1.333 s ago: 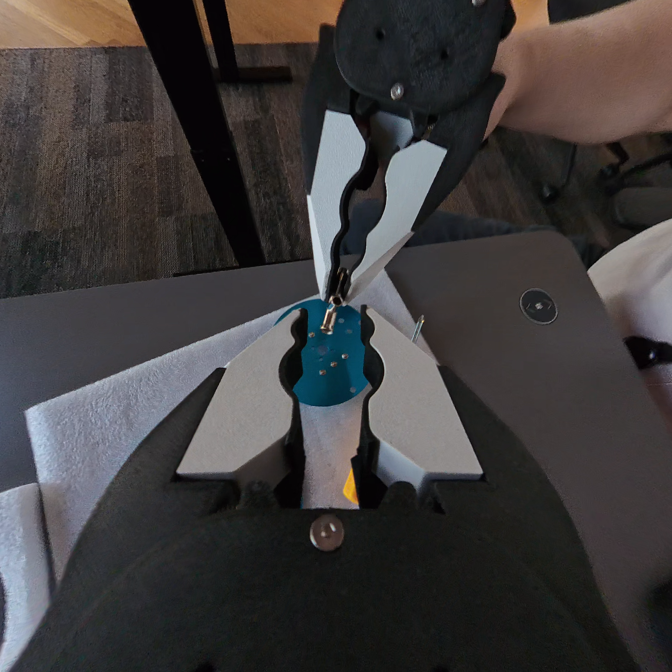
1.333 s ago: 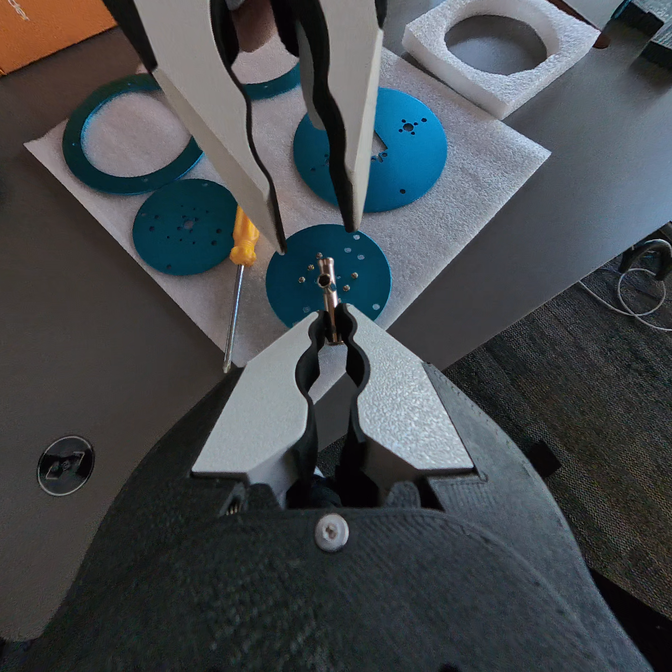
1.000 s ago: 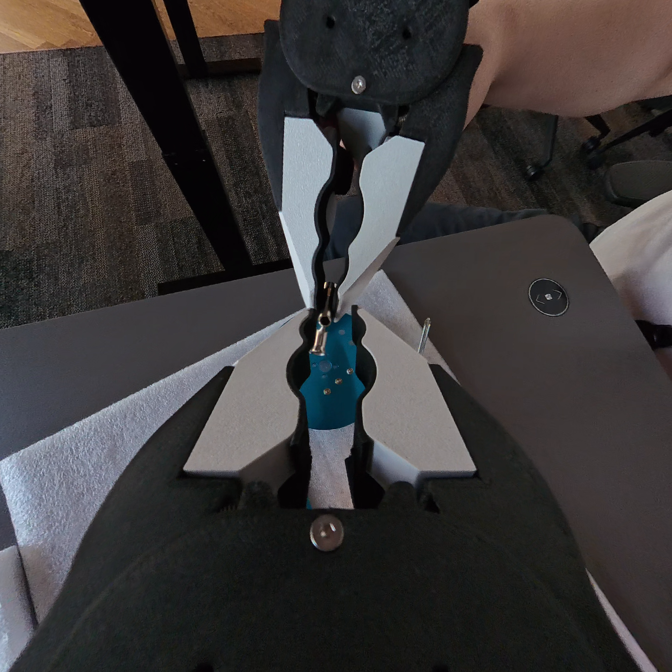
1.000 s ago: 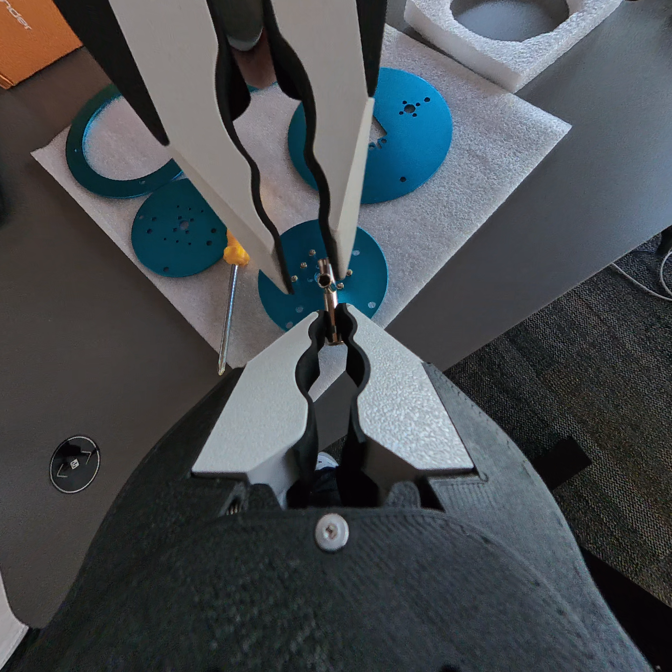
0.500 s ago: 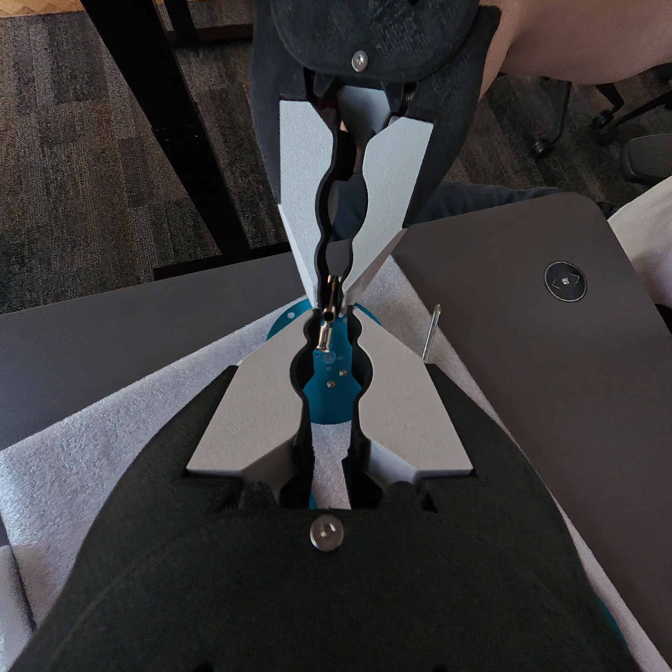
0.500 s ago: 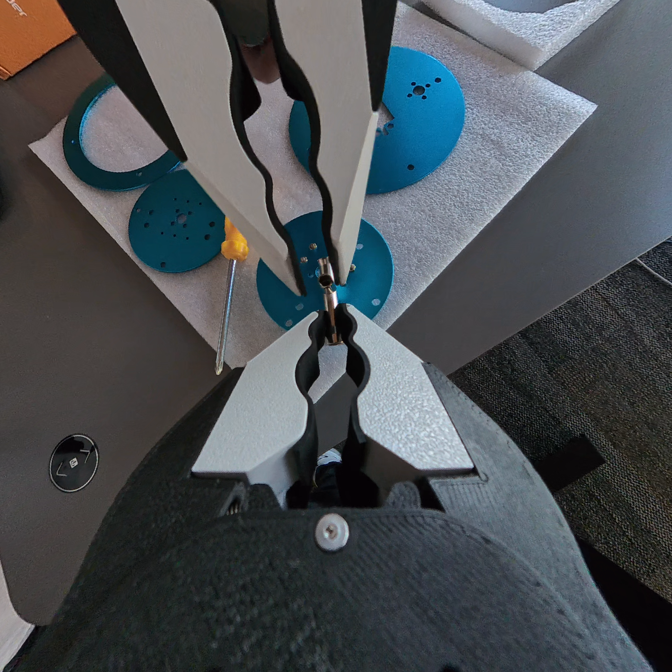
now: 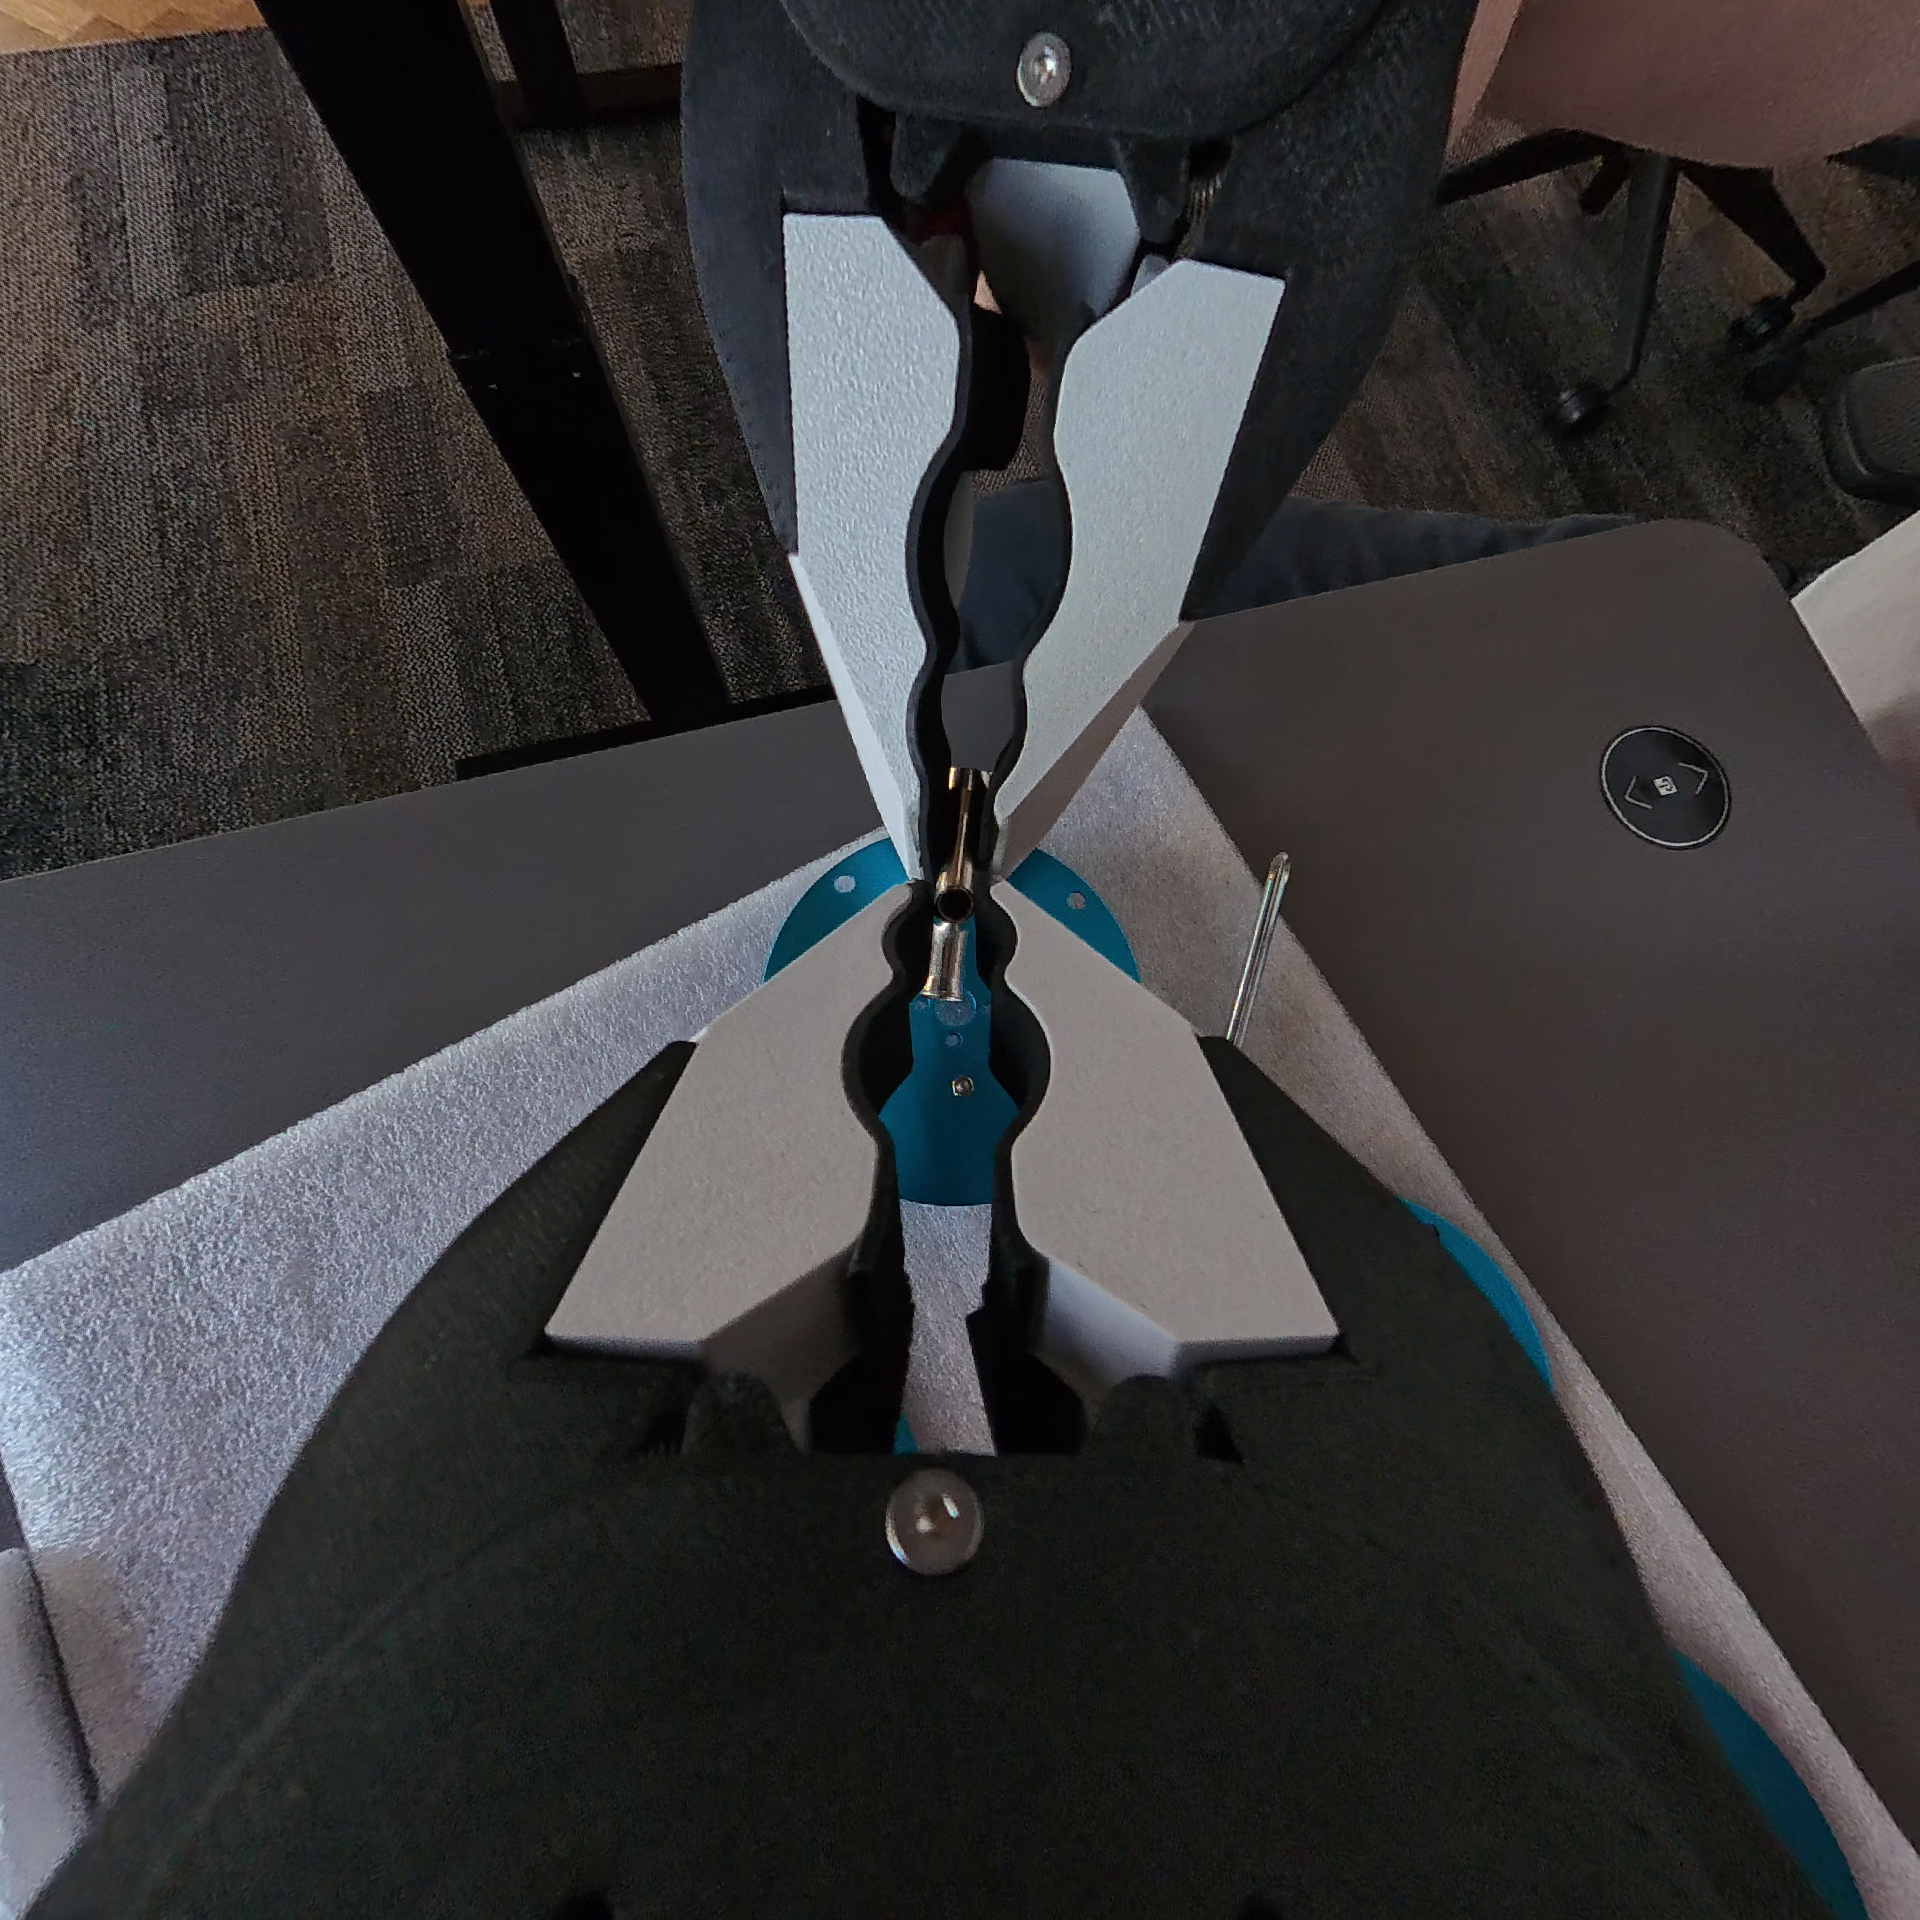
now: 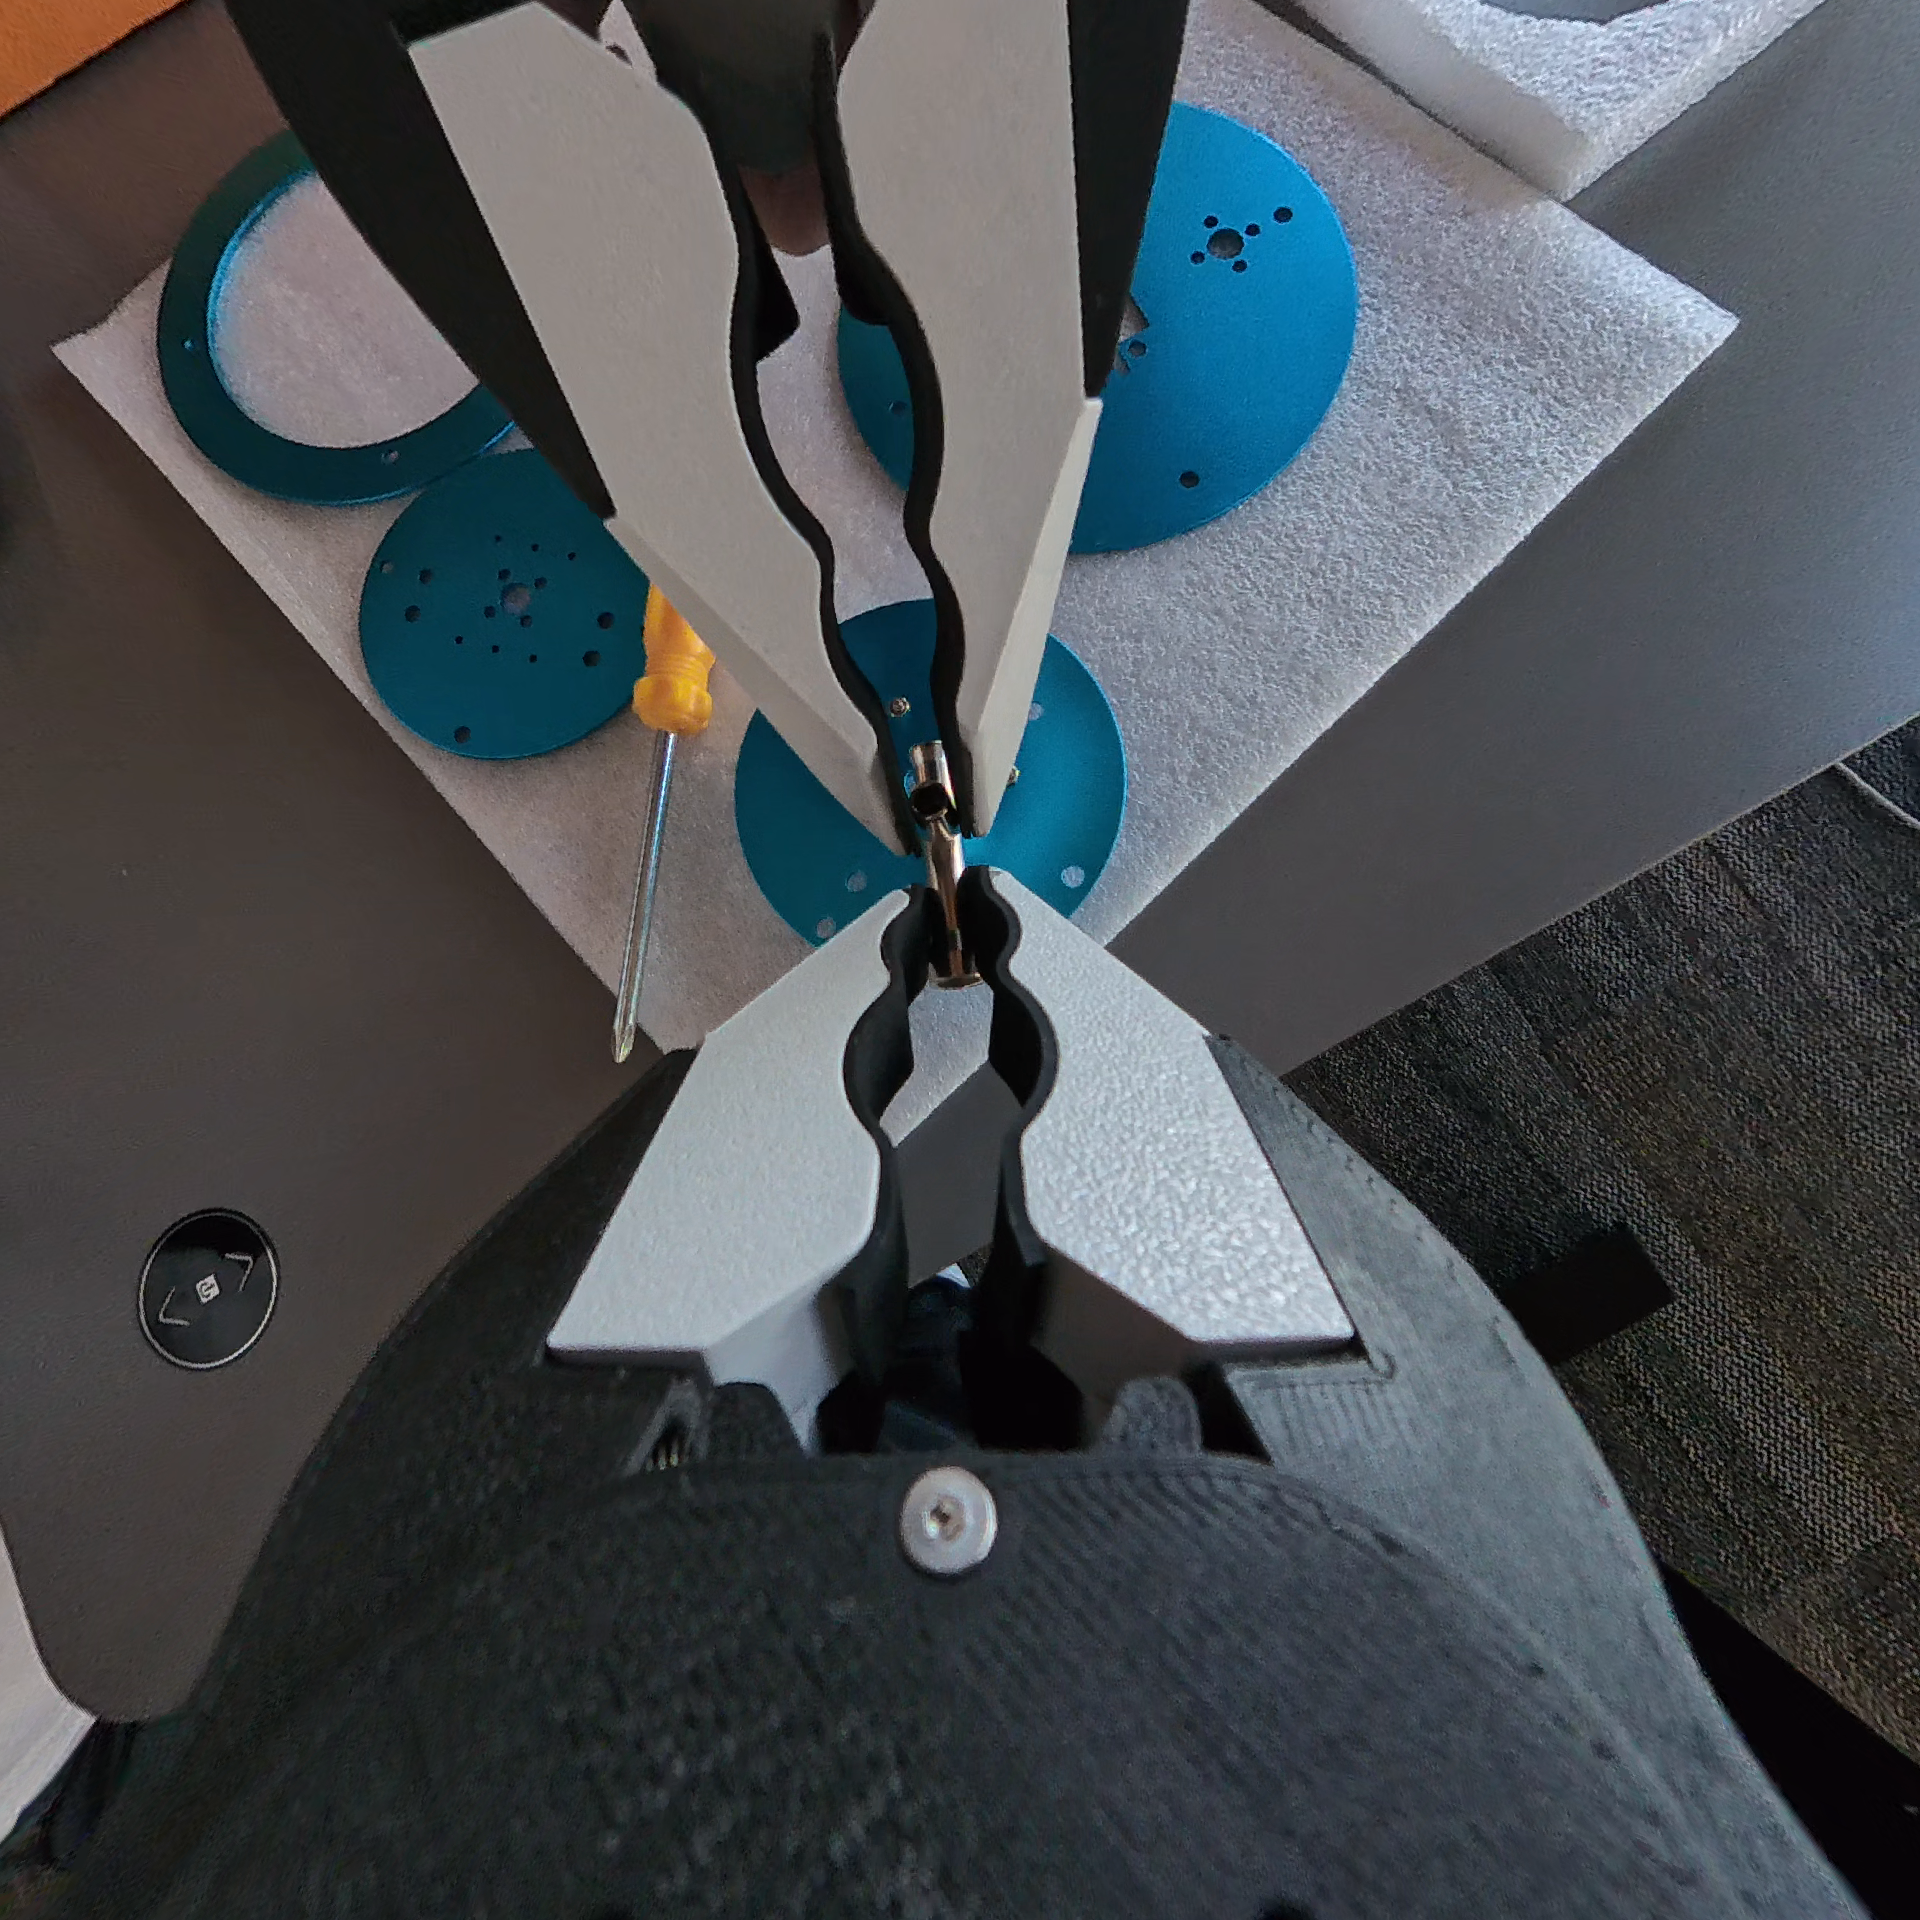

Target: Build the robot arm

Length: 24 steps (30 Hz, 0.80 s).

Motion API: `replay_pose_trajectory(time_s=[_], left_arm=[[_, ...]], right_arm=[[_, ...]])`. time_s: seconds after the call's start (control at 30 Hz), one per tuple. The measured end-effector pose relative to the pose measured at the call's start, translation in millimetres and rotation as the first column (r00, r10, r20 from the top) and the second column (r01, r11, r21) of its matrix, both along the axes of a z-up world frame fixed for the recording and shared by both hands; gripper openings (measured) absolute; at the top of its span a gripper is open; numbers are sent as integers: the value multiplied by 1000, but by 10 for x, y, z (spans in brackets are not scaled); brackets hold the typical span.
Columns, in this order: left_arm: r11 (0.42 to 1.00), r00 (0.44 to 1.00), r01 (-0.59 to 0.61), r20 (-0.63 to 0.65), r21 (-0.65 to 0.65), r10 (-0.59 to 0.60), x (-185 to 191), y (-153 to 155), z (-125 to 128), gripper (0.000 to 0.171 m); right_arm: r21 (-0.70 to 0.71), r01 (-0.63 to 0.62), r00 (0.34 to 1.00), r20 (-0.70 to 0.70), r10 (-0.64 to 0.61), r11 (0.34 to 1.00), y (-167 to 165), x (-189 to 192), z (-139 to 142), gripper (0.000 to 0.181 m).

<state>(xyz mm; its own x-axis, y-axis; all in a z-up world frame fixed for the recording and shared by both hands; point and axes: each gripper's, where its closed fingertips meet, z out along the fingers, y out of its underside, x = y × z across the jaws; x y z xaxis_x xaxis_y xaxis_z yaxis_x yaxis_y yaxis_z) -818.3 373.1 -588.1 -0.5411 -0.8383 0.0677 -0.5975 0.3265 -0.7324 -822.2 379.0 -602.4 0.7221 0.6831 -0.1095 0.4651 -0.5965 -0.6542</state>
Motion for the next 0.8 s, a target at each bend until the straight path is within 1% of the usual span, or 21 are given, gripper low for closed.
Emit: replay_pose_trajectory(time_s=[0.07, 0.13, 0.23, 0.4, 0.47, 0.6, 0.67, 0.8], left_arm=[[1000, 1000, 1, -15, -6, -1, 0, 3, 1, 6], [1000, 999, -1, -36, -13, 0, 0, 13, -7, 10], [999, 999, -6, -33, -39, 5, 2, 19, 25, 14], [1000, 998, 21, -63, -6, -21, -46, 17, -58, 13], [1000, 998, 16, -54, 12, -15, -30, 33, -63, 8], [1000, 998, 30, -48, 0, -30, -33, 21, -32, 8], [999, 998, 49, -41, -15, -50, -32, -16, -5, 12], [998, 997, 62, -44, 10, -62, -3, -19, -34, 10]], right_arm=[[-7, -12, 1000, 2, 12, 1000, 2, 0, 2, 8], [-20, -14, 1000, -6, 13, 1000, -1, 3, 0, 8], [-25, 6, 1000, -12, -6, 1000, -9, 7, -3, 8], [-30, 73, 997, -10, -74, 997, -22, 16, -21, 8], [-18, 89, 996, -14, -89, 996, -21, 15, -21, 8], [21, 101, 995, 6, -101, 995, -23, 15, -24, 8], [32, 104, 994, 14, -105, 994, -20, 13, -19, 7], [35, 84, 996, 38, -85, 996, -21, 14, -25, 8]])
